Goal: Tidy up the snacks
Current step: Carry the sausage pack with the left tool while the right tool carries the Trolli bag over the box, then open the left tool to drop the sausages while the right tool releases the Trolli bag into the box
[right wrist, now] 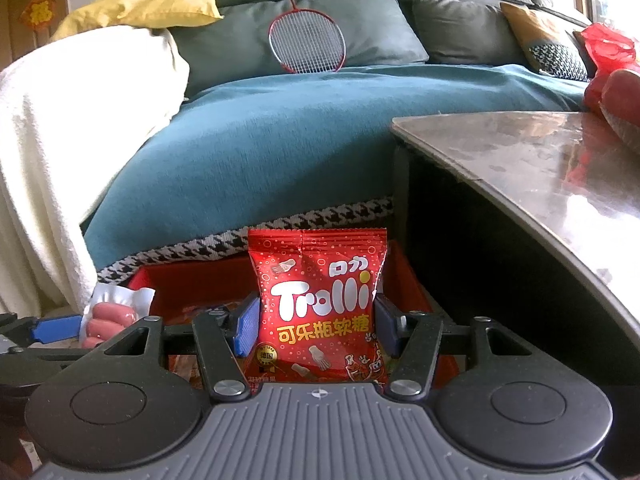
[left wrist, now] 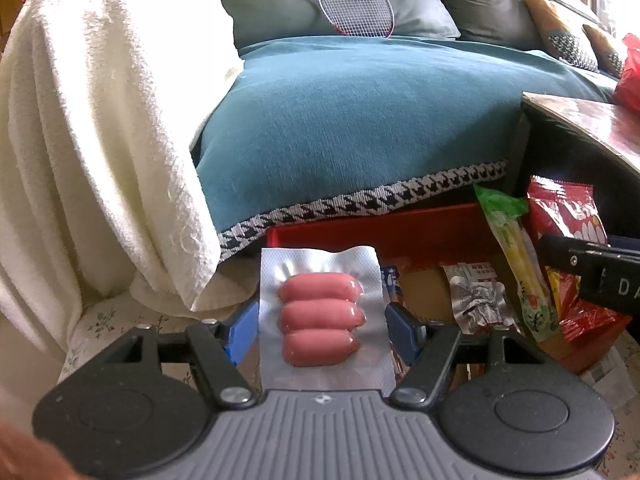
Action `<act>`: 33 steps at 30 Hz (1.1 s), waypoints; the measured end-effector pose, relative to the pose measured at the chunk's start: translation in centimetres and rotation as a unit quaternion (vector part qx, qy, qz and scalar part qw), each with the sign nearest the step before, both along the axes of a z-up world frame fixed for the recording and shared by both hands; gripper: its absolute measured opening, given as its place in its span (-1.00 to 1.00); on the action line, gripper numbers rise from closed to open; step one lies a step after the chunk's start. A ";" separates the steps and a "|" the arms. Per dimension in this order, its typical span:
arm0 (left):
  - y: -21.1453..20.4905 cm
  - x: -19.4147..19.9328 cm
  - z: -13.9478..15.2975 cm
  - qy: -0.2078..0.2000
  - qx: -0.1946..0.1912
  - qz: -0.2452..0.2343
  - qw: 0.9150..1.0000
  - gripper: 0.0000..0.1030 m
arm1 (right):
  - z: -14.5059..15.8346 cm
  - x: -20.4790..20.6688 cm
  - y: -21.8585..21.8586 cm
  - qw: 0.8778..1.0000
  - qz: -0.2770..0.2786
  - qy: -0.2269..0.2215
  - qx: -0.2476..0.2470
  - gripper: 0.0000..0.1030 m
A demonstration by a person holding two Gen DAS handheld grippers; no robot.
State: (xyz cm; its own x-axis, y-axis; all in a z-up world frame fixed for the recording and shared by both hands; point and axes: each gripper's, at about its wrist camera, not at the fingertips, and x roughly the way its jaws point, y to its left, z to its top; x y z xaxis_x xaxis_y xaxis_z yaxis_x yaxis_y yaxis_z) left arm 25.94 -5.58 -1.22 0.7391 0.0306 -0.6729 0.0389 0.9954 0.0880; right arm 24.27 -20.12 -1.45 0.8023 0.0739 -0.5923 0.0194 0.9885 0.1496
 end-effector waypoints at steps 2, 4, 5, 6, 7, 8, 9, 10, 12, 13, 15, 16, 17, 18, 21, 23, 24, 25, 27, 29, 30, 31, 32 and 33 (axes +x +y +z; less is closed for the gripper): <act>0.0 0.3 -0.2 0.000 -0.001 -0.001 1.000 0.20 | -0.3 0.3 0.0 1.000 -0.001 0.002 0.000 0.26; 0.0 0.5 -0.3 0.000 -0.002 0.000 1.000 0.20 | -0.6 0.5 -0.1 1.000 -0.004 0.003 0.002 0.26; 0.0 0.6 -0.5 0.000 0.000 0.000 1.000 0.20 | -0.8 0.6 -0.2 1.000 -0.005 0.004 0.003 0.26; -0.1 0.8 -0.6 0.000 0.001 0.000 1.000 0.20 | -1.0 0.7 -0.3 1.000 -0.006 0.005 0.003 0.26; -0.1 0.9 -0.7 0.000 0.002 0.000 1.000 0.20 | -1.1 0.8 -0.3 1.000 -0.006 0.007 0.003 0.26; -0.1 1.0 -0.9 0.001 0.001 0.000 1.000 0.20 | -1.3 0.9 -0.3 1.000 -0.006 0.008 0.004 0.26; -0.1 1.1 -1.0 0.002 0.001 -0.001 1.000 0.20 | -1.5 1.0 -0.3 1.000 -0.005 0.009 0.004 0.26; -0.1 1.2 -1.1 0.002 0.000 0.000 1.000 0.20 | -1.7 1.1 -0.3 1.000 -0.005 0.010 0.004 0.26; -0.1 1.3 -1.3 0.004 -0.003 0.000 1.000 0.20 | -2.0 1.2 -0.2 1.000 -0.005 0.012 0.003 0.26; -0.1 1.3 -1.3 0.002 -0.002 0.000 1.000 0.20 | -2.1 1.3 -0.3 1.000 -0.005 0.012 0.004 0.26; -0.2 1.4 -1.4 0.001 0.002 -0.002 1.000 0.20 | -2.2 1.5 -0.3 1.000 -0.006 0.013 0.004 0.26; -0.3 1.4 -1.4 0.000 0.001 -0.003 1.000 0.20 | -2.3 1.6 -0.3 1.000 -0.006 0.013 0.004 0.26; -0.3 1.4 -1.3 -0.001 -0.001 -0.003 1.000 0.20 | -2.3 1.6 -0.3 1.000 -0.006 0.013 0.005 0.26; -0.3 1.4 -1.3 -0.001 -0.002 -0.004 1.000 0.20 | -2.3 1.7 -0.3 1.000 -0.005 0.014 0.005 0.26; -0.3 1.5 -1.3 -0.002 -0.005 -0.006 1.000 0.20 | -2.5 1.8 0.0 1.000 -0.003 0.015 0.003 0.26; -0.4 1.6 -1.4 -0.004 -0.002 -0.008 1.000 0.20 | -2.8 2.0 0.2 1.000 0.001 0.019 0.002 0.26; -0.5 1.7 -1.4 -0.005 0.000 -0.010 1.000 0.20 | -2.9 2.0 0.2 1.000 0.003 0.020 0.002 0.26; -0.5 1.8 -1.4 -0.007 0.003 -0.012 1.000 0.20 | -3.1 2.1 0.3 1.000 0.005 0.022 0.001 0.26; -0.6 1.9 -1.6 -0.010 0.009 -0.014 1.000 0.20 | -3.4 2.4 0.4 1.000 0.007 0.025 0.001 0.26; -0.8 2.0 -1.8 -0.012 0.011 -0.021 1.000 0.20 | -3.6 2.6 0.6 1.000 0.011 0.029 0.001 0.26; -0.8 2.1 -1.9 -0.008 0.006 -0.022 1.000 0.20 | -3.7 2.7 0.7 0.999 0.012 0.029 -0.001 0.26; -0.7 2.2 -2.0 -0.004 -0.006 -0.024 1.000 0.20 | -3.8 2.8 0.8 0.999 0.015 0.031 -0.002 0.26; -0.8 2.3 -2.2 0.000 -0.014 -0.028 1.000 0.20 | -3.9 2.9 0.8 0.999 0.016 0.031 -0.002 0.26; -1.0 2.4 -2.3 0.004 -0.015 -0.036 0.999 0.20 | -4.0 3.0 0.9 0.999 0.018 0.032 -0.002 0.27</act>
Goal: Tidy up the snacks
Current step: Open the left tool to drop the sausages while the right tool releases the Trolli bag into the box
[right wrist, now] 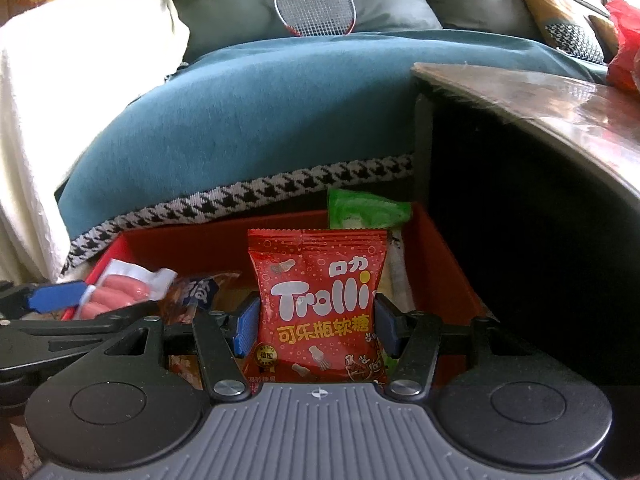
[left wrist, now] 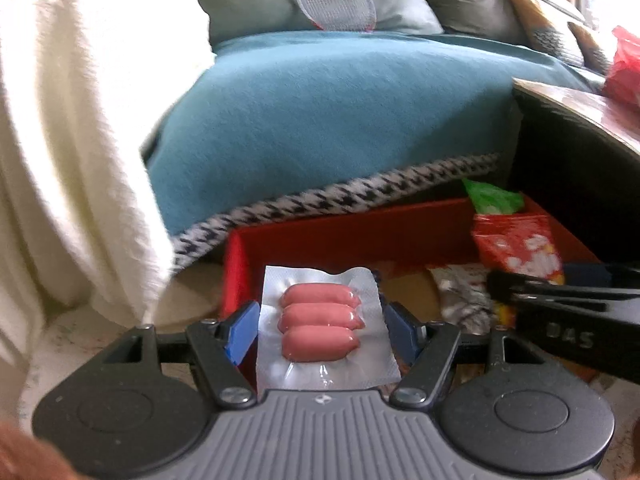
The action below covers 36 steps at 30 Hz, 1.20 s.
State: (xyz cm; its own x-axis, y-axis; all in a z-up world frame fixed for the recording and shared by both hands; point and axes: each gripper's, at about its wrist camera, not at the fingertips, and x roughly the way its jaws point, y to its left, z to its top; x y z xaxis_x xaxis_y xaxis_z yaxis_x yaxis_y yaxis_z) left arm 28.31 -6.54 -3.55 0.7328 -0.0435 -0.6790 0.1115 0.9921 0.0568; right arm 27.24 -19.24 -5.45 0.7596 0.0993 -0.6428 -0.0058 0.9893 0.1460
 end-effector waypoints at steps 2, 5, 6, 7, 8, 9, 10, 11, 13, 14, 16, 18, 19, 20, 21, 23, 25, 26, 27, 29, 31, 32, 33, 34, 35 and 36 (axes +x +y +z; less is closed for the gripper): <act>-0.4 0.0 -0.5 0.000 0.012 0.003 1.000 0.20 | -0.3 0.3 0.1 1.000 -0.002 0.007 -0.006 0.29; -0.6 0.3 -1.1 0.011 0.014 0.005 1.000 0.22 | -0.9 0.5 0.0 1.000 -0.002 0.017 -0.009 0.34; -0.5 0.3 -1.1 0.013 0.014 0.005 1.000 0.23 | -1.1 0.5 -0.1 1.000 -0.003 0.018 -0.011 0.35; -0.5 0.4 -1.1 0.011 0.016 0.008 1.000 0.24 | -1.0 0.5 -0.1 1.000 -0.006 0.014 -0.012 0.42; -0.4 0.4 -0.9 0.007 0.018 0.010 1.000 0.26 | -0.9 0.4 -0.2 1.000 -0.008 0.010 -0.011 0.48; -0.4 0.4 -0.8 0.006 0.018 0.013 1.000 0.34 | -0.8 0.4 -0.2 1.000 -0.010 0.007 -0.012 0.49; -0.3 0.4 -0.7 0.004 0.018 0.016 1.000 0.38 | -0.7 0.3 -0.2 1.000 -0.012 0.004 -0.013 0.49; -0.2 0.4 -0.6 0.004 0.016 0.016 1.000 0.38 | -0.5 0.2 -0.3 1.000 -0.012 0.000 -0.012 0.50; -0.3 0.3 -0.6 0.008 0.018 0.011 1.000 0.39 | -0.5 0.1 -0.4 1.000 -0.012 -0.001 -0.012 0.52; -0.3 0.2 -0.5 0.007 0.022 0.011 1.000 0.39 | -0.4 0.0 -0.5 1.000 -0.011 -0.001 -0.014 0.52; -0.5 -0.2 -0.1 0.005 0.026 0.009 1.000 0.39 | -0.2 -0.2 -0.6 1.000 -0.013 -0.003 -0.014 0.52; -0.6 -0.7 0.6 0.002 0.031 0.007 0.999 0.39 | 0.4 -0.5 -0.5 1.000 -0.011 -0.002 -0.015 0.53; -0.5 -1.0 1.1 -0.001 0.032 0.006 0.999 0.40 | 0.7 -0.8 -0.5 1.000 -0.010 -0.006 -0.018 0.53; -0.4 -1.4 1.5 -0.004 0.033 0.006 0.999 0.41 | 1.2 -1.1 -0.5 1.000 -0.008 -0.010 -0.021 0.54; -0.3 -1.7 2.0 -0.006 0.034 0.006 0.999 0.43 | 1.6 -1.5 -0.5 1.000 -0.009 -0.013 -0.023 0.56; -0.1 -2.4 2.9 -0.009 0.036 0.009 0.999 0.43 | 2.6 -2.2 -0.7 1.000 -0.009 -0.019 -0.023 0.58; 0.0 -3.4 3.7 -0.011 0.038 0.006 0.999 0.43 | 3.5 -2.9 -0.8 0.999 -0.004 -0.020 -0.024 0.59; 0.1 -4.1 4.1 -0.010 0.042 0.004 0.999 0.44 | 3.9 -3.3 -0.8 0.999 -0.003 -0.024 -0.030 0.62; 0.3 -4.6 4.3 -0.009 0.046 0.002 0.999 0.45 | 4.2 -3.7 -0.9 0.999 -0.001 -0.025 -0.036 0.62; 0.8 -6.2 4.6 0.001 0.055 -0.002 0.999 0.45 | 4.9 -4.4 -1.2 0.999 -0.001 -0.025 -0.042 0.62; 1.6 -7.7 4.5 0.016 0.054 -0.007 0.998 0.46 | 5.5 -5.1 -1.7 0.999 -0.007 -0.019 -0.035 0.62; 2.0 -8.4 4.3 0.027 0.053 -0.008 0.998 0.46 | 5.9 -5.5 -2.0 0.999 -0.009 -0.017 -0.030 0.64; 2.5 -9.2 4.0 0.039 0.050 -0.011 0.998 0.46 | 6.2 -6.0 -2.2 1.000 -0.007 -0.014 -0.026 0.65; 2.8 -10.1 3.7 0.049 0.048 -0.014 0.998 0.46 | 6.4 -6.5 -2.2 1.000 -0.001 -0.012 -0.025 0.66; 3.1 -11.1 3.2 0.061 0.047 -0.018 0.997 0.46 | 6.5 -7.0 -2.2 0.999 0.005 -0.011 -0.031 0.69; 3.2 -11.9 2.7 0.072 0.045 -0.021 0.996 0.46 | 6.5 -7.6 -2.0 0.999 0.011 -0.008 -0.041 0.69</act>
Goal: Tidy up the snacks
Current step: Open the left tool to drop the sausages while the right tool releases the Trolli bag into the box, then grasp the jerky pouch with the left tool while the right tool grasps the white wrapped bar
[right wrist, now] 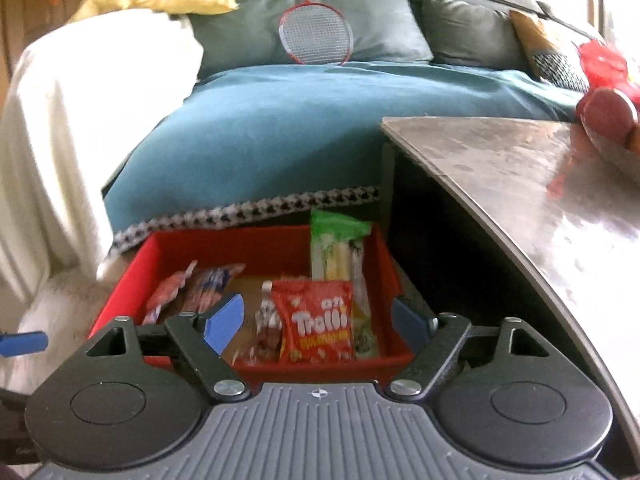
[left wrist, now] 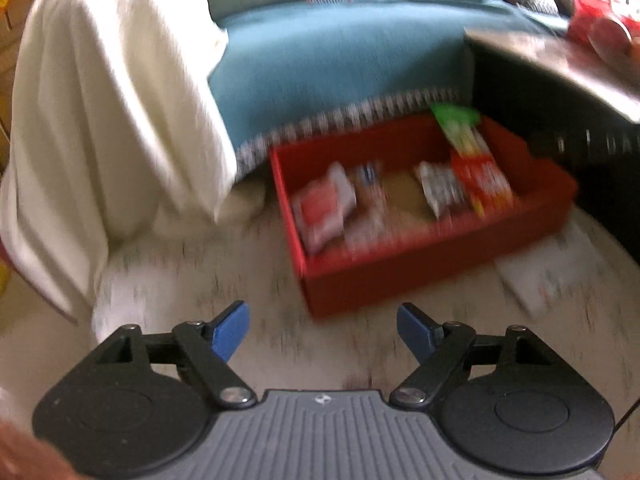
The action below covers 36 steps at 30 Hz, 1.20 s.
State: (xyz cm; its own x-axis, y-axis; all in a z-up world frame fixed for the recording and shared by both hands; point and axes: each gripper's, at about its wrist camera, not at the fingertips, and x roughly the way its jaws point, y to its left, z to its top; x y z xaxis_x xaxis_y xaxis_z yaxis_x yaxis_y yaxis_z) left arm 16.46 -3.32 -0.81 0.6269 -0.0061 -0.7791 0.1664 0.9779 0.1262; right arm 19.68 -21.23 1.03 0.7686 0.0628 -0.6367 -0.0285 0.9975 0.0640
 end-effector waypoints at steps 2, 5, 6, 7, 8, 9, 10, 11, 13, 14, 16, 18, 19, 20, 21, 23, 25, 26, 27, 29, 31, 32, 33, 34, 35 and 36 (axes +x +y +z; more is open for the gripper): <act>0.3 -1.5 -1.1 0.026 -0.007 -0.006 1.000 0.45 | -0.4 -1.1 0.4 1.000 0.012 0.012 -0.015 0.69; 0.5 -2.5 -2.9 0.065 -0.015 -0.002 0.998 0.46 | -1.7 -2.4 0.5 0.999 0.025 0.042 -0.017 0.69; 0.5 -2.7 -3.4 0.071 -0.012 -0.001 0.997 0.46 | -2.3 -2.7 0.4 0.998 0.028 0.053 -0.017 0.69; 0.3 -2.9 -3.7 0.074 -0.008 -0.003 0.997 0.45 | -2.8 -3.0 0.4 0.997 0.031 0.062 -0.019 0.69; 0.2 -3.0 -4.0 0.078 -0.005 -0.008 0.997 0.45 | -3.3 -3.2 0.2 0.997 0.035 0.072 -0.019 0.69; 0.1 -2.9 -4.3 0.084 -0.005 -0.008 0.996 0.46 | -3.7 -3.2 0.1 0.996 0.038 0.082 -0.018 0.69; 0.1 -2.9 -4.6 0.087 -0.012 -0.008 0.996 0.46 | -4.1 -3.2 -0.2 0.995 0.037 0.089 -0.018 0.69; 0.1 -2.9 -4.7 0.088 -0.021 -0.008 0.996 0.46 | -4.6 -3.1 -0.5 0.995 0.033 0.096 -0.016 0.69; -0.1 -2.8 -4.8 0.095 -0.031 -0.014 0.995 0.44 | -5.6 -2.6 -1.3 0.994 0.022 0.109 -0.006 0.69; -0.1 -2.9 -4.9 0.098 -0.034 -0.017 0.994 0.41 | -6.1 -2.1 -1.7 0.993 0.017 0.115 -0.002 0.69; -0.1 -3.2 -4.9 0.105 -0.046 -0.030 0.993 0.26 | -7.2 -1.1 -2.3 0.993 0.008 0.120 -0.002 0.69; 0.2 -3.6 -4.9 0.111 -0.051 -0.040 0.992 0.26 | -8.2 -0.1 -2.4 0.993 0.020 0.118 -0.003 0.69; 0.3 -3.9 -4.9 0.113 -0.050 -0.043 0.991 0.26 | -8.8 0.3 -2.3 0.992 0.029 0.119 -0.004 0.69; 0.5 -4.2 -4.9 0.113 -0.050 -0.048 0.991 0.26 | -9.4 0.9 -2.0 0.992 0.044 0.120 -0.007 0.69; 0.6 -4.5 -4.8 0.112 -0.048 -0.051 0.991 0.26 | -9.8 1.3 -1.9 0.992 0.051 0.117 -0.011 0.69; 1.0 -4.7 -4.9 0.111 -0.048 -0.054 0.991 0.29 | -10.7 2.3 -2.1 0.991 0.054 0.119 -0.005 0.80; 1.4 -4.8 -4.9 0.113 -0.050 -0.057 0.991 0.32 | -11.2 2.8 -2.3 0.992 0.054 0.113 0.006 0.87; 1.6 -4.9 -4.9 0.113 -0.051 -0.060 0.990 0.32 | -11.5 2.8 -2.2 0.992 0.059 0.115 0.007 0.88; 1.7 -4.9 -4.9 0.113 -0.053 -0.063 0.990 0.32 | -11.5 2.7 -2.0 0.990 0.071 0.124 0.002 0.88; 1.7 -5.0 -4.9 0.112 -0.049 -0.071 0.990 0.32 | -11.0 1.9 -1.9 0.983 0.115 0.140 0.032 0.87; 1.6 -5.2 -4.9 0.111 -0.045 -0.073 0.990 0.34 | -10.3 0.6 -1.3 0.968 0.171 0.164 0.079 0.87; 1.7 -5.3 -4.9 0.111 -0.044 -0.072 0.990 0.34 | -10.0 -0.3 -0.7 0.957 0.207 0.181 0.093 0.85; 1.7 -5.4 -4.9 0.114 -0.044 -0.070 0.990 0.34 | -9.8 -1.0 0.0 0.948 0.234 0.192 0.095 0.84; 1.9 -5.6 -4.8 0.116 -0.044 -0.068 0.990 0.34 | -9.6 -2.0 0.7 0.943 0.254 0.198 0.085 0.84; 2.1 -5.8 -4.8 0.115 -0.044 -0.068 0.990 0.34 | -9.3 -3.0 1.2 0.940 0.264 0.204 0.068 0.84; 2.4 -6.0 -4.8 0.115 -0.042 -0.067 0.990 0.34 | -9.1 -3.7 1.5 0.938 0.270 0.211 0.055 0.84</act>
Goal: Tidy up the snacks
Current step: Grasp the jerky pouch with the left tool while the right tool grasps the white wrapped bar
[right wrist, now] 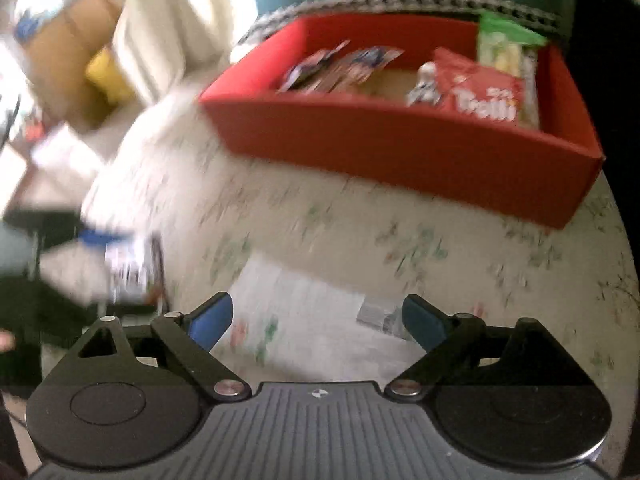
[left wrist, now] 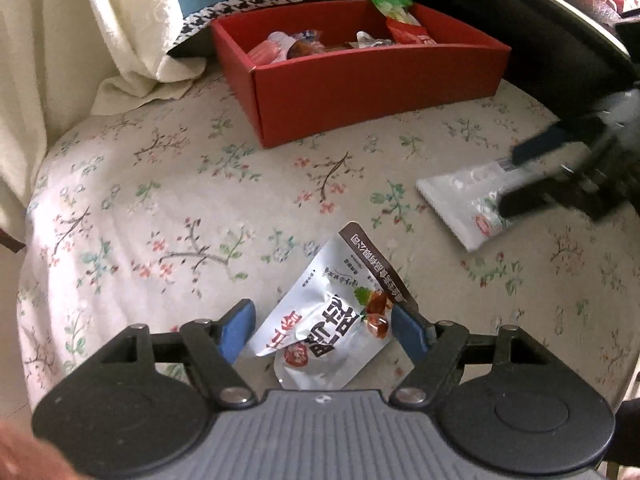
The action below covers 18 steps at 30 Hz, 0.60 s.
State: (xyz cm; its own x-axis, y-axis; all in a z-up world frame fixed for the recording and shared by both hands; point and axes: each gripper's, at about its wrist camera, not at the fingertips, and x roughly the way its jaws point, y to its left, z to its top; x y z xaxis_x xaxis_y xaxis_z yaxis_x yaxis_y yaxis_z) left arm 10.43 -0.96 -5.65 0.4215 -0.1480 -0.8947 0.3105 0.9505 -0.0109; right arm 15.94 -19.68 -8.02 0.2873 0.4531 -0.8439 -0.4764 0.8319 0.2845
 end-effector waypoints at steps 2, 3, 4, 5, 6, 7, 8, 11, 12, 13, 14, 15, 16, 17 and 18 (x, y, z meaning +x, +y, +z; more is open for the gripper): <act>0.5 -0.4 0.0 -0.001 0.000 0.002 1.000 0.36 | 0.8 -1.5 0.8 0.999 0.027 -0.006 -0.029 0.82; 0.8 -0.6 0.1 0.000 -0.002 0.002 1.000 0.36 | 1.4 -2.2 1.3 0.998 0.047 -0.017 -0.048 0.82; 1.0 -0.8 0.1 0.001 -0.003 -0.001 1.000 0.36 | 1.9 -2.8 2.0 0.995 0.070 -0.032 -0.071 0.83; 1.1 -1.0 0.1 -0.001 -0.002 -0.006 1.000 0.37 | 2.3 -3.4 2.9 0.989 0.096 -0.051 -0.098 0.83; 1.1 -1.1 0.1 -0.002 -0.001 -0.011 1.000 0.39 | 2.6 -3.5 3.8 0.982 0.125 -0.071 -0.121 0.83; 1.1 -1.1 0.1 -0.002 -0.002 -0.017 1.000 0.44 | 2.5 -3.5 4.6 0.973 0.156 -0.090 -0.144 0.83; 1.0 -1.0 0.0 0.000 -0.002 -0.020 1.000 0.45 | 2.2 -3.2 5.6 0.964 0.186 -0.095 -0.165 0.83; 0.7 -1.0 0.0 0.003 0.001 -0.029 1.000 0.49 | 0.0 -0.4 6.9 0.953 0.220 -0.056 -0.199 0.92; 0.7 -1.1 -0.1 0.002 0.001 -0.035 0.999 0.51 | -0.5 0.3 7.2 0.954 0.227 -0.042 -0.191 0.91; 0.8 -1.2 -0.1 0.000 0.000 -0.043 0.999 0.52 | -0.6 1.1 7.0 0.957 0.232 -0.024 -0.170 0.90; 1.0 -1.3 -0.1 0.000 -0.003 -0.047 0.999 0.52 | -0.8 1.7 6.7 0.960 0.231 -0.009 -0.158 0.90; 1.2 -1.3 0.0 0.001 -0.008 -0.050 0.999 0.52 | -0.8 1.9 6.4 0.961 0.228 -0.010 -0.155 0.90; 1.5 -1.1 0.0 0.004 -0.014 -0.049 0.999 0.52 | -0.8 1.7 6.2 0.962 0.226 -0.010 -0.153 0.90; 1.8 -1.0 0.1 0.006 -0.018 -0.046 0.999 0.52 | -0.9 1.4 6.0 0.964 0.216 -0.011 -0.155 0.89; 2.0 -0.7 0.2 0.005 -0.018 -0.040 0.999 0.52 | -0.9 0.9 5.8 0.967 0.201 -0.011 -0.157 0.87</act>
State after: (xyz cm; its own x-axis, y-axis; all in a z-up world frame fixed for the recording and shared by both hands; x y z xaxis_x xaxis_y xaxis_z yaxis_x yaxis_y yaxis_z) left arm 9.69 1.07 -5.44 0.3978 -0.2130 -0.8924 0.3861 0.9212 -0.0478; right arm 16.86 -13.85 -8.93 0.1602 0.2542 -0.9538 -0.7817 0.6227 0.0347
